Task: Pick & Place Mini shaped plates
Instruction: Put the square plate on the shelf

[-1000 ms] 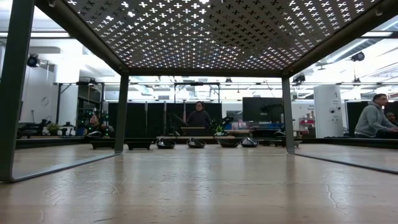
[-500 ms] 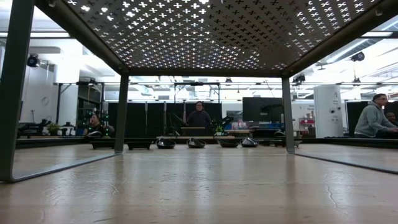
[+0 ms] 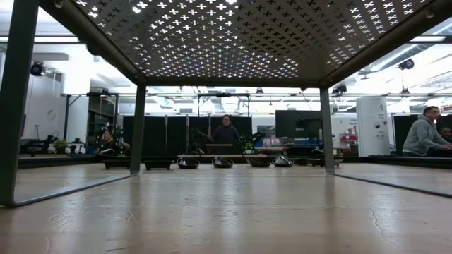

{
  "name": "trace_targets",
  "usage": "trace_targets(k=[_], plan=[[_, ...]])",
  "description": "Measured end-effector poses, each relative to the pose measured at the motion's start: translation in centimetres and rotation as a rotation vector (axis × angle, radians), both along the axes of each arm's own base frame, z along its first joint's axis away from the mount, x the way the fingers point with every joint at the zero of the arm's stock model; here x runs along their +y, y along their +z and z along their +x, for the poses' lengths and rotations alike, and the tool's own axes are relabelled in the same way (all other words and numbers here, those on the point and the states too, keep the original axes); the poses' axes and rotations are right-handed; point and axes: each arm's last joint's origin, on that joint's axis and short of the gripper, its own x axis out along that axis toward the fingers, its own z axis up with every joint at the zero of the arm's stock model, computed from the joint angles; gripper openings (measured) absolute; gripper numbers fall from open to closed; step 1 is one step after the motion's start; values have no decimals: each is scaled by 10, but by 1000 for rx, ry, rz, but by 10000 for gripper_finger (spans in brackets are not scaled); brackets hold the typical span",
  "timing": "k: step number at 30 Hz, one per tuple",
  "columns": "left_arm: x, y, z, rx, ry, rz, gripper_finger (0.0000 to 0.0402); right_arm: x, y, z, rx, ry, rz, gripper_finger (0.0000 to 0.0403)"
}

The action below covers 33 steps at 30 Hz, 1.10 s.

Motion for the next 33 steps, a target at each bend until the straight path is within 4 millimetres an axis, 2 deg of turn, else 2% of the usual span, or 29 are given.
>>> trace_targets(k=[4,9,14,19,23,33], plan=[[17,-1,4,-8,-28,47,138,-12,-1,-10,6,-52,-21,97],[35,-5,1,21,-18,60,138,-22,-3,-20,17,-97,-26,102],[45,-9,0,89,-51,97,138,-26,-4,-26,24,-117,-25,98],[44,-11,-1,167,-118,123,138,-26,-4,-27,26,-117,-23,92],[40,-19,-6,254,-162,77,138,-26,-4,-27,23,-135,-13,91],[38,-61,-9,350,-177,-10,138,-23,-8,-29,54,-136,23,91]])
